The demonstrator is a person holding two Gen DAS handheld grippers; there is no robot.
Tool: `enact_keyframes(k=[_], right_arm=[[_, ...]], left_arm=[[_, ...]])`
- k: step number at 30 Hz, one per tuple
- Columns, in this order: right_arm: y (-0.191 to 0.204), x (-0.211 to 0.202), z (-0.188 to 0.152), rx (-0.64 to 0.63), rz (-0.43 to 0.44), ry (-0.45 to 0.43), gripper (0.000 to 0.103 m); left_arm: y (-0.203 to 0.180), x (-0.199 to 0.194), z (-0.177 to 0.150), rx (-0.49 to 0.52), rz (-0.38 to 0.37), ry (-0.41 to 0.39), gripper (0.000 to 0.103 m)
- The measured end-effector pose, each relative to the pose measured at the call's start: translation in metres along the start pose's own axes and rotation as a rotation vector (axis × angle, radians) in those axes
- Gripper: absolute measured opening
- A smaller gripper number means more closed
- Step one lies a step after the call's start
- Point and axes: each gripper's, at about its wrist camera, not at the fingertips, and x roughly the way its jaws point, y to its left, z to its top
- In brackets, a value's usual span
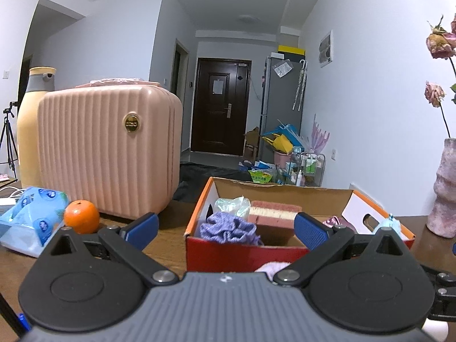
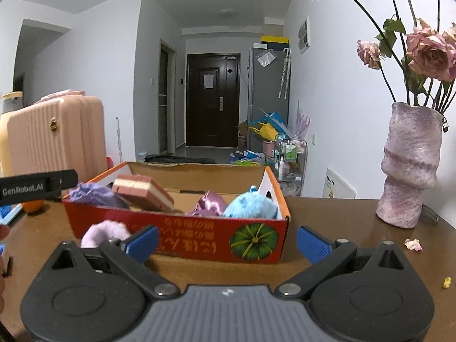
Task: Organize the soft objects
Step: 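Move both tools back from the box toward the remaining items on the table, then lower the right tool onto the sheep plush and close while the left tool approaches the blue tissue pack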
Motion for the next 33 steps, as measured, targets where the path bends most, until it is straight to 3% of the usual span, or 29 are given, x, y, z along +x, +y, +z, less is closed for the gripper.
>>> enact_keyframes(k=[33], right_arm=[[0.032, -0.106, -0.056, 0.009, 0.011, 0.069, 0.103]], left_arm=[[0.054, -0.109, -0.028, 0.039, -0.044, 0.072, 0.103]])
